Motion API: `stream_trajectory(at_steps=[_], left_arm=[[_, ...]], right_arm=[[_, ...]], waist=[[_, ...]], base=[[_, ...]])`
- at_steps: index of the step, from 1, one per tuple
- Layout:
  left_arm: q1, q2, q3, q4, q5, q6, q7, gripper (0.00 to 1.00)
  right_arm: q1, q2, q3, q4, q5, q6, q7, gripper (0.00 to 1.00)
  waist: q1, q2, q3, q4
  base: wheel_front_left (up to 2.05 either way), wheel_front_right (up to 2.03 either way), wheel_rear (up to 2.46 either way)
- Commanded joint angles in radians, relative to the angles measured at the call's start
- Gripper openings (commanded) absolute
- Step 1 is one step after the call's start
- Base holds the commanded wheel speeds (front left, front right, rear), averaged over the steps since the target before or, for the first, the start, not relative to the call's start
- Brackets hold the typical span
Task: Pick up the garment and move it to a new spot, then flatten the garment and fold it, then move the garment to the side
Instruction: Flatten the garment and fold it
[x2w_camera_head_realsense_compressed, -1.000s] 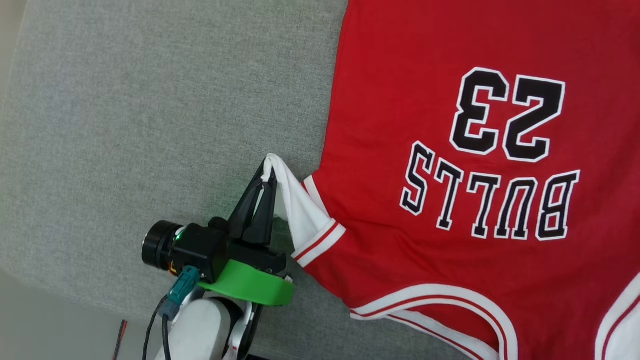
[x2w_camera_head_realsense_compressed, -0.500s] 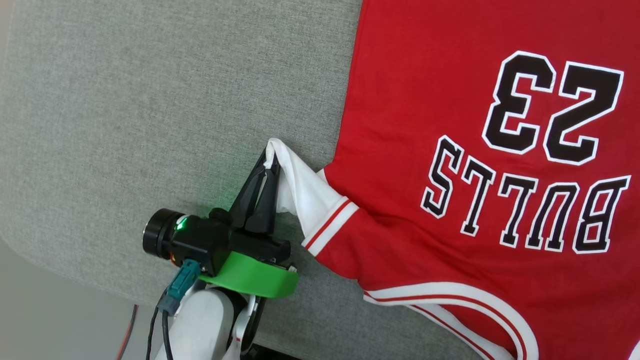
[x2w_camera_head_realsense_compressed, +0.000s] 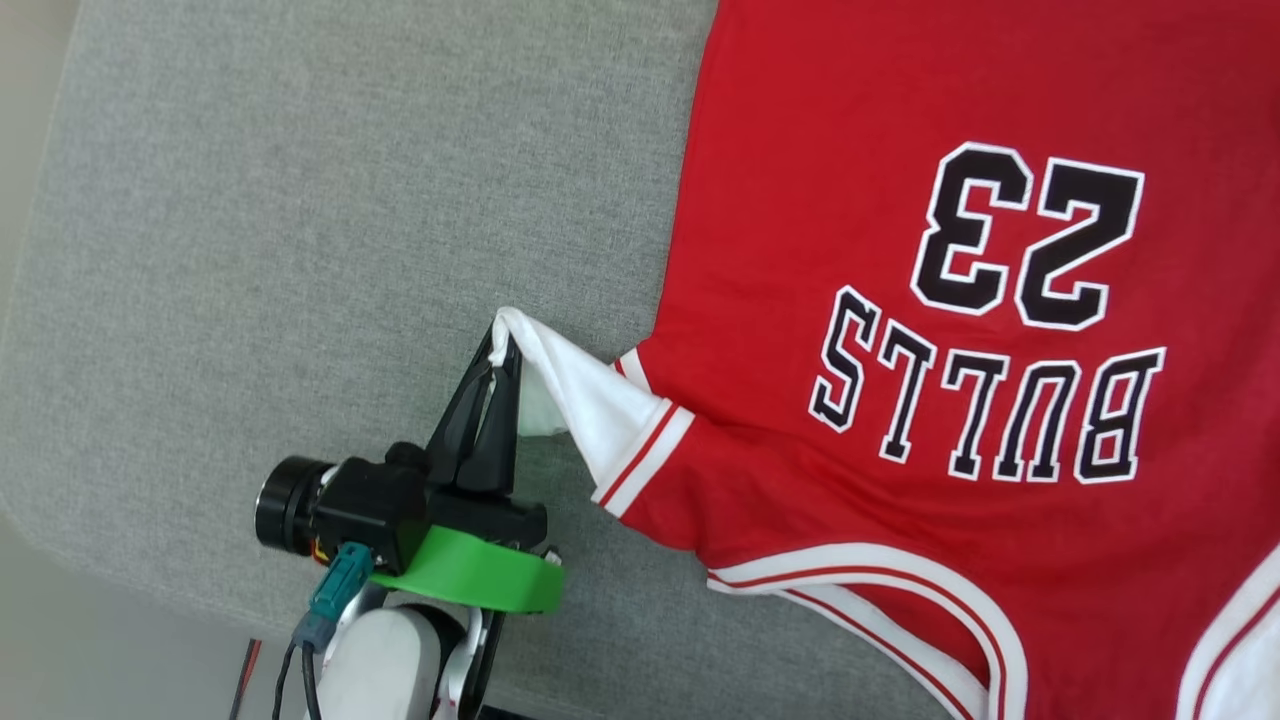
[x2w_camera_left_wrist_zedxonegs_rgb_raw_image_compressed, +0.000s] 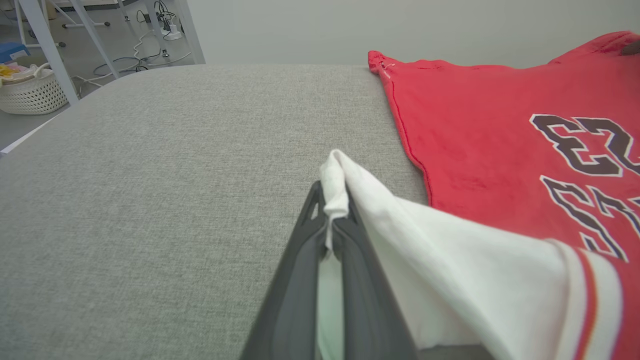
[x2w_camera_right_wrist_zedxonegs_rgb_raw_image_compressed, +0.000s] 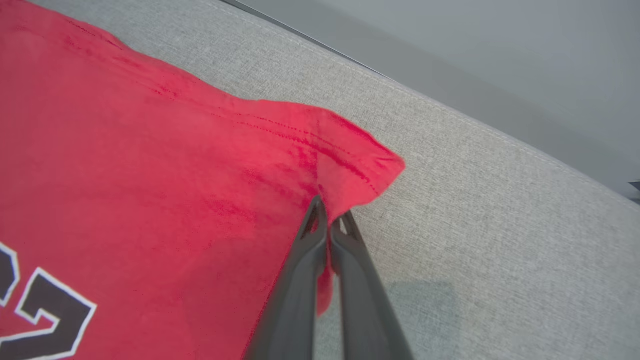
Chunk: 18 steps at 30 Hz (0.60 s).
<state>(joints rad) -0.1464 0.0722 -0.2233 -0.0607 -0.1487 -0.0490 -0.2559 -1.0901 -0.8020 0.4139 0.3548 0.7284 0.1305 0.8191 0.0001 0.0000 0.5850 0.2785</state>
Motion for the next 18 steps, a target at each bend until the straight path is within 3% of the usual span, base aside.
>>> stream_trajectory(at_steps=[1,10,18], left_arm=[[0.019,0.003,0.010,0.004,0.010,-0.004,-0.006,0.00],[0.106,0.025,0.054,0.025,0.008,0.006,-0.006,0.00],[0.176,0.043,0.095,0.045,-0.007,0.011,-0.006,0.00]], right_arm=[[0.032,-0.023,0.006,-0.012,0.022,0.000,-0.024,0.00],[0.241,-0.146,0.017,-0.133,0.112,0.000,-0.159,0.00],[0.569,-0.225,-0.045,-0.259,0.137,0.000,-0.270,0.00]], waist=[[-0.0001,0.0000,-0.081,-0.040],[-0.0001,0.0000,-0.213,-0.105],[-0.0001,0.0000,-0.294,-0.162]], base=[[0.00,0.00,0.00],[0.00,0.00,0.00],[0.00,0.00,0.00]])
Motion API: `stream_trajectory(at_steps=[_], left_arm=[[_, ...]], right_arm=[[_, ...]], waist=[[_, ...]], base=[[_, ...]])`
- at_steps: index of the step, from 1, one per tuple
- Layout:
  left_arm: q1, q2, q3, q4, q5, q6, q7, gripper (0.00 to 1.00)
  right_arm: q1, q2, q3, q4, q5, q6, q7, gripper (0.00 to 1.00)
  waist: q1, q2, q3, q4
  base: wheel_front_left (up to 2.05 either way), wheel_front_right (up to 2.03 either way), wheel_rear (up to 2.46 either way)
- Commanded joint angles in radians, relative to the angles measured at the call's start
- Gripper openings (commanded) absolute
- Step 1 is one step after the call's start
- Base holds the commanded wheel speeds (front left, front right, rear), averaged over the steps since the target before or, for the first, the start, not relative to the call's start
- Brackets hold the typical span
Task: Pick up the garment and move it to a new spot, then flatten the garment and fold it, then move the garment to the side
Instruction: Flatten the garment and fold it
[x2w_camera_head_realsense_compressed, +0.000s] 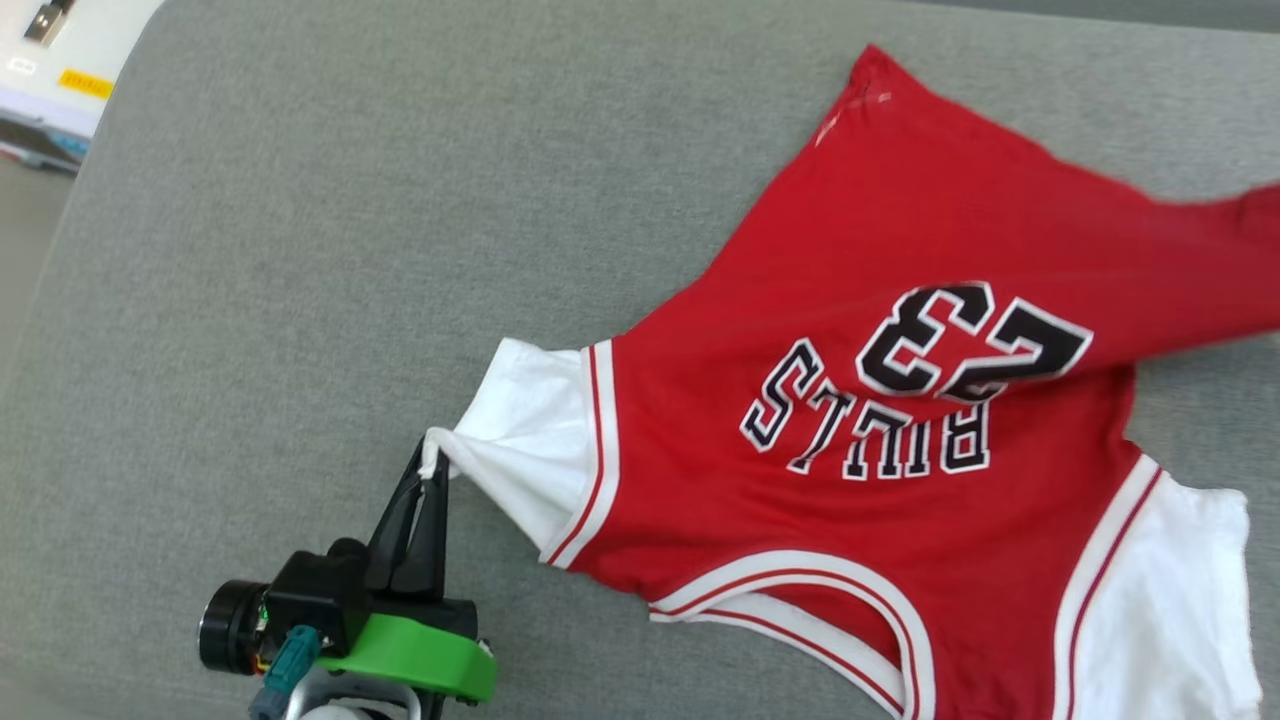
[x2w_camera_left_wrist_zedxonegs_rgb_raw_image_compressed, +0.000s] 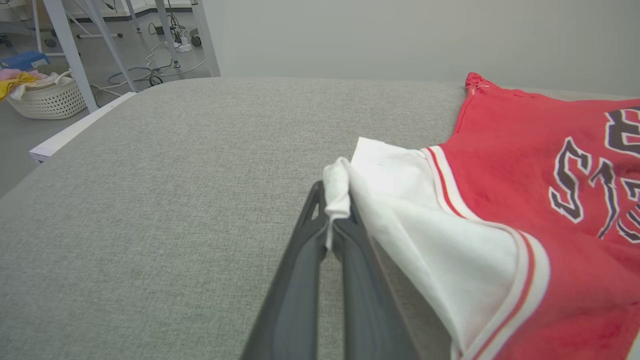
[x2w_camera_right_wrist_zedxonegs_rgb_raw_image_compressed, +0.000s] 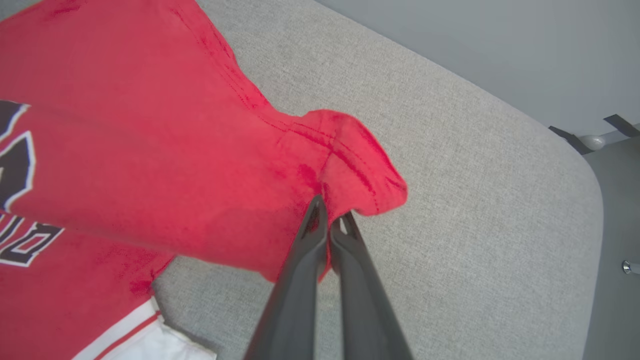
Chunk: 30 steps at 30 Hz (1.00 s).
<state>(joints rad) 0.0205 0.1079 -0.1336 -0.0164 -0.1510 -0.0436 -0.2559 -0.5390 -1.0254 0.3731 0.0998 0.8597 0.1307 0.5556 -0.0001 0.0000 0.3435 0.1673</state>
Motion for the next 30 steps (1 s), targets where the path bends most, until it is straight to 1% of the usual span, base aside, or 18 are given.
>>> stream_trajectory(at_steps=[1,6,11,15,19,23,24,25,26,30], left_arm=[[0.017,0.010,0.012,0.003,-0.007,0.007,-0.006,0.00],[0.047,0.020,0.032,0.012,-0.012,0.011,-0.006,0.00],[0.063,0.028,0.048,0.021,-0.016,0.014,-0.006,0.00],[0.065,0.031,0.053,0.029,-0.017,0.013,-0.006,0.00],[0.060,0.030,0.054,0.037,-0.016,0.013,-0.006,0.00],[0.054,0.029,0.052,0.046,-0.013,0.011,-0.006,0.00],[0.052,0.030,0.052,0.047,-0.013,0.010,-0.006,0.00],[0.052,0.030,0.053,0.047,-0.012,0.011,-0.006,0.00],[0.053,0.029,0.054,0.045,-0.010,0.012,-0.006,0.00],[0.052,0.027,0.050,0.034,-0.005,0.012,-0.006,0.00]], right_arm=[[0.070,-0.002,-0.017,-0.018,0.001,0.000,-0.017,0.00],[0.302,0.032,-0.106,-0.052,-0.006,0.000,-0.050,0.00],[0.510,0.099,-0.184,-0.079,-0.026,0.000,-0.048,0.00],[0.653,0.155,-0.213,-0.096,-0.045,0.000,-0.020,0.00],[0.743,0.221,-0.215,-0.090,-0.067,0.000,0.004,0.00],[0.771,0.268,-0.219,-0.081,-0.085,0.000,0.013,0.00],[0.766,0.274,-0.227,-0.085,-0.094,0.000,0.007,0.40],[0.758,0.278,-0.235,-0.091,-0.103,0.000,0.000,0.88],[0.720,0.283,-0.277,-0.128,-0.124,0.000,-0.026,1.00],[0.654,0.270,-0.347,-0.212,-0.137,0.000,-0.048,1.00]], waist=[[0.0001,0.0000,-0.060,-0.059],[0.0001,0.0000,-0.089,-0.088],[0.0001,0.0000,-0.099,-0.110],[0.0001,0.0000,-0.099,-0.116],[0.0001,0.0000,-0.094,-0.116],[0.0001,0.0000,-0.093,-0.114],[0.0001,0.0000,-0.094,-0.115],[0.0001,0.0000,-0.095,-0.116],[0.0001,0.0000,-0.099,-0.119],[0.0001,0.0000,-0.097,-0.113]], base=[[0.00,0.00,0.00],[0.00,0.00,0.00],[0.00,0.00,0.00],[0.00,0.00,0.00],[0.00,0.00,0.00],[0.00,0.00,0.00],[0.00,0.00,0.00],[0.00,0.00,0.00],[0.00,0.00,0.00],[0.00,0.00,0.00]])
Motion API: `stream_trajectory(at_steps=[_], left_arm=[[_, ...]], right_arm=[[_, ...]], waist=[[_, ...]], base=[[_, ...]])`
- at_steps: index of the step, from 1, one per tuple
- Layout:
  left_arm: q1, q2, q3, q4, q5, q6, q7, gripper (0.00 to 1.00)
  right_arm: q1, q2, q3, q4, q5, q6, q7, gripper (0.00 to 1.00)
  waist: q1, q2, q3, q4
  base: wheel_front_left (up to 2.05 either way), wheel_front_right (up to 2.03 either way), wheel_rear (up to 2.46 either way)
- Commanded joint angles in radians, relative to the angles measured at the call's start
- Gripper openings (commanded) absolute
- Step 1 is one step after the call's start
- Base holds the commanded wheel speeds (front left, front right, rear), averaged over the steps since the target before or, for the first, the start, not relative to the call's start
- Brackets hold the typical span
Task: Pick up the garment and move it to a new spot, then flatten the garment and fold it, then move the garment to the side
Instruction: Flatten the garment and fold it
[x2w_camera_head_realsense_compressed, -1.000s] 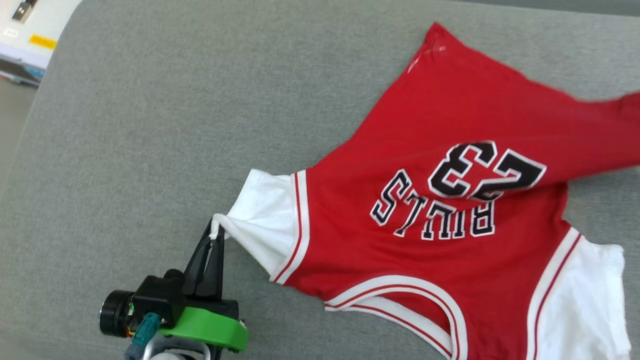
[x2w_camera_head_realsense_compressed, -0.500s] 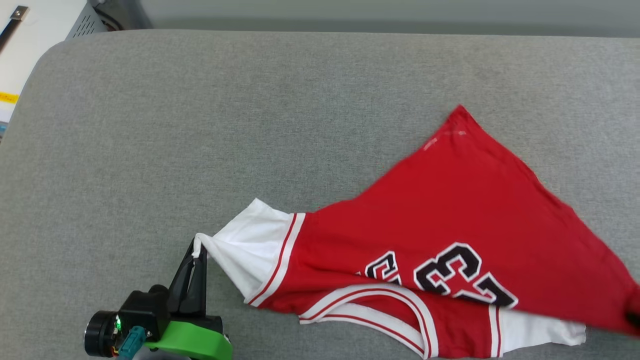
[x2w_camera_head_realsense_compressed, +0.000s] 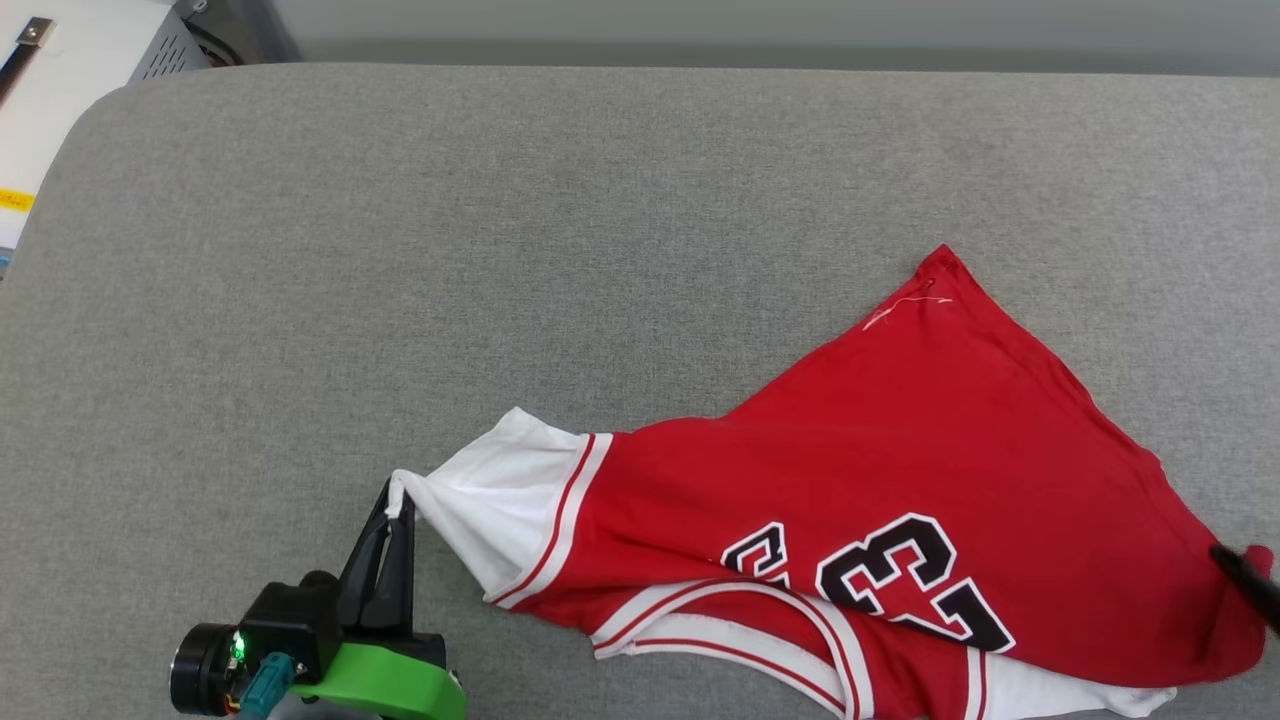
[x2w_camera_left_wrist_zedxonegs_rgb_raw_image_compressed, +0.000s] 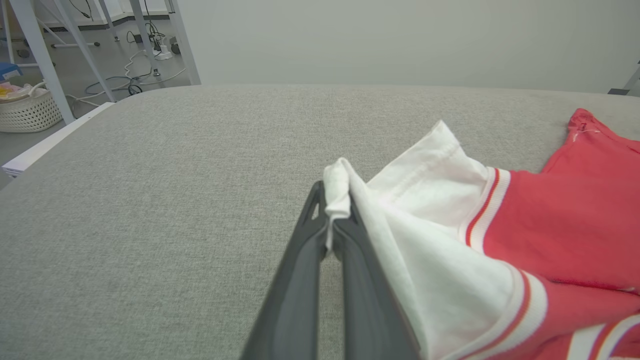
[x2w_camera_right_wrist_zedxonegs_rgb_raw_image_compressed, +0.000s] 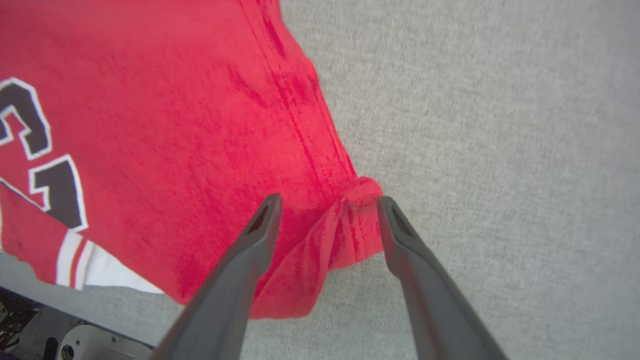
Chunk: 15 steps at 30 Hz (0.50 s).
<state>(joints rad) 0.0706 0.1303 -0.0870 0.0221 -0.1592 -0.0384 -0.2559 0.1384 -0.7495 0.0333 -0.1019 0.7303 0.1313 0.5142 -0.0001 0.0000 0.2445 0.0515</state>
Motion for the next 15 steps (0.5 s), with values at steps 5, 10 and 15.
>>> stream_trajectory(at_steps=[5,10,15], left_arm=[[-0.016,0.000,-0.009,-0.021,0.012,0.004,-0.006,0.00],[-0.051,-0.010,-0.025,-0.034,0.019,-0.001,-0.006,0.00],[-0.093,-0.020,-0.045,-0.041,0.026,-0.010,-0.006,0.00]], right_arm=[[-0.129,-0.065,-0.070,-0.114,-0.007,-0.001,0.018,1.00],[-0.300,-0.140,-0.017,-0.163,0.012,-0.001,0.096,1.00],[-0.509,-0.168,0.146,-0.148,0.023,-0.001,0.217,1.00]], waist=[[0.0001,0.0000,0.025,0.023],[0.0001,0.0000,0.064,0.051],[0.0001,0.0000,0.111,0.080]], base=[[0.00,0.00,0.00],[0.00,0.00,0.00],[0.00,0.00,0.00]])
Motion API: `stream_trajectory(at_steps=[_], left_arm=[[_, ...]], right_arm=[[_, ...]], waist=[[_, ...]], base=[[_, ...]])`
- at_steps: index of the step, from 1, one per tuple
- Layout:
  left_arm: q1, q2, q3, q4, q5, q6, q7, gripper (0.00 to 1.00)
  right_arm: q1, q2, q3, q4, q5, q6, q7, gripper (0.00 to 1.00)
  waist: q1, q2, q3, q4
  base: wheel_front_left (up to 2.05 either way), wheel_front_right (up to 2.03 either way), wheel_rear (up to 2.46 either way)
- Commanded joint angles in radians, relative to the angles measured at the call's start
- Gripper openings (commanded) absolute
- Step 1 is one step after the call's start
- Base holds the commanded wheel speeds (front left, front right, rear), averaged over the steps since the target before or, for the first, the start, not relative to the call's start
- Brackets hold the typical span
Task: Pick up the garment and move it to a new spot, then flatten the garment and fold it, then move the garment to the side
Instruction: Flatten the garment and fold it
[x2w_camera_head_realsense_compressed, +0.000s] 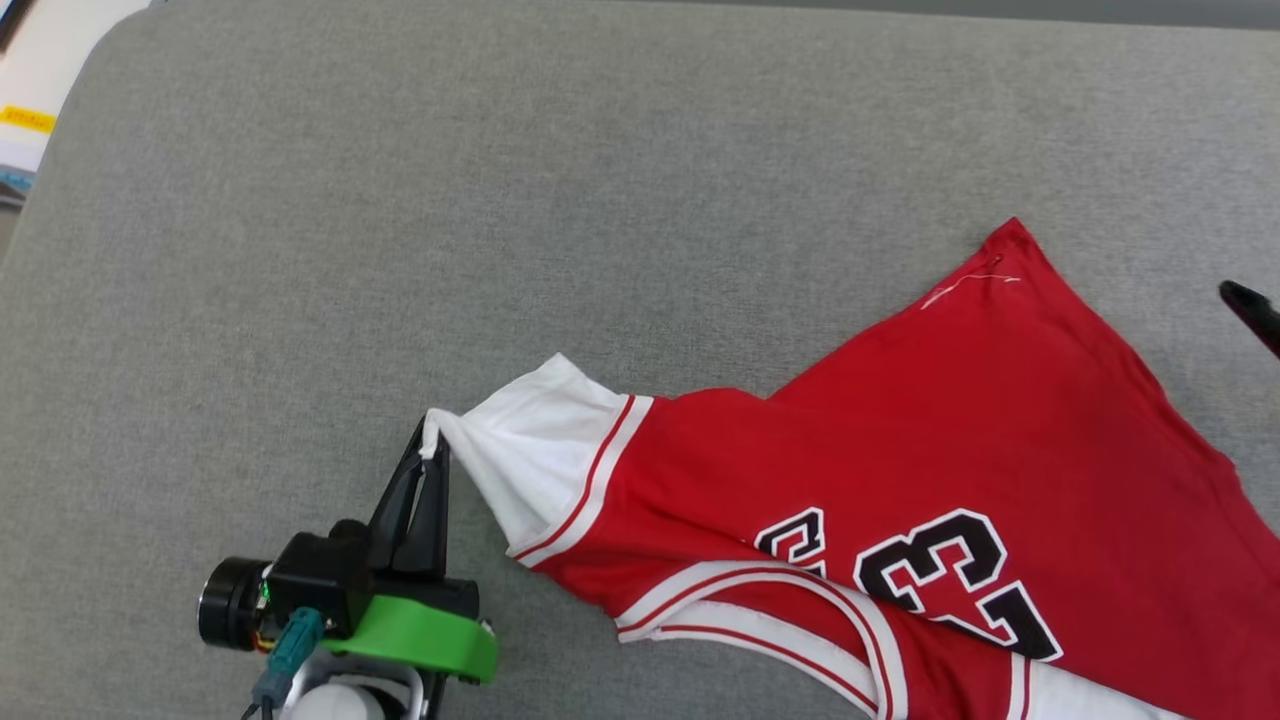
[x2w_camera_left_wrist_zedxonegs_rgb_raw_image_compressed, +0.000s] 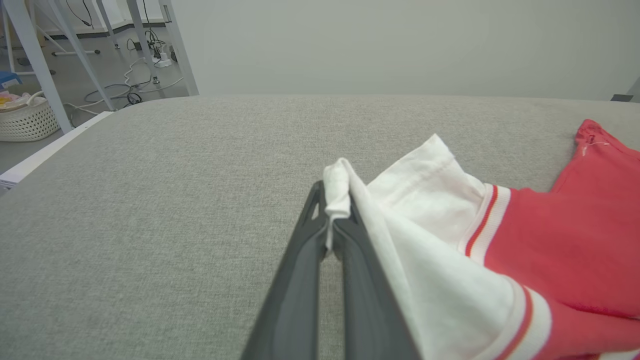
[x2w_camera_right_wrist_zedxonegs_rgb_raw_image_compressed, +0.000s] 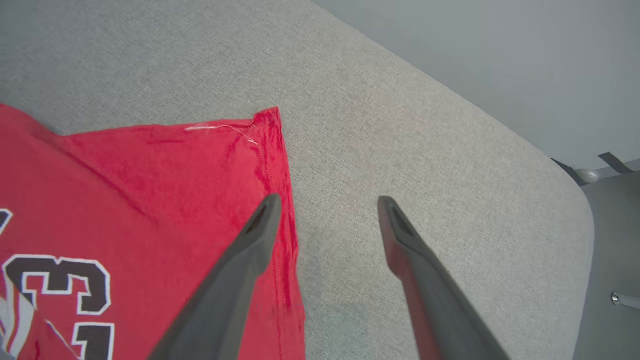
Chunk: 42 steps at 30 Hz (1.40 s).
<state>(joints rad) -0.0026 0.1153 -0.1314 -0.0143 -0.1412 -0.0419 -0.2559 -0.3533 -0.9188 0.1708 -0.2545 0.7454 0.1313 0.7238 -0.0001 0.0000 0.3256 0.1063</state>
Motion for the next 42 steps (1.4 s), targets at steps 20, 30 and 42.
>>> stream_trajectory(at_steps=[20,30,42], left_arm=[[-0.115,-0.052,-0.056,-0.027,0.017,-0.009,-0.006,0.00],[-0.109,-0.056,-0.039,-0.015,0.023,-0.008,-0.006,0.00],[-0.126,0.007,0.015,-0.050,0.061,-0.022,-0.006,0.00]], right_arm=[[-0.466,0.098,0.580,0.449,-0.002,-0.001,0.106,1.00],[-0.483,0.077,0.699,0.491,0.066,-0.001,-0.026,0.00],[-0.518,0.110,0.599,0.499,0.042,-0.001,-0.365,0.00]], waist=[[0.0001,0.0000,0.169,0.119],[0.0001,0.0000,0.137,0.094],[0.0001,0.0000,-0.012,0.008]], base=[[0.00,0.00,0.00],[0.00,0.00,0.00],[0.00,0.00,0.00]])
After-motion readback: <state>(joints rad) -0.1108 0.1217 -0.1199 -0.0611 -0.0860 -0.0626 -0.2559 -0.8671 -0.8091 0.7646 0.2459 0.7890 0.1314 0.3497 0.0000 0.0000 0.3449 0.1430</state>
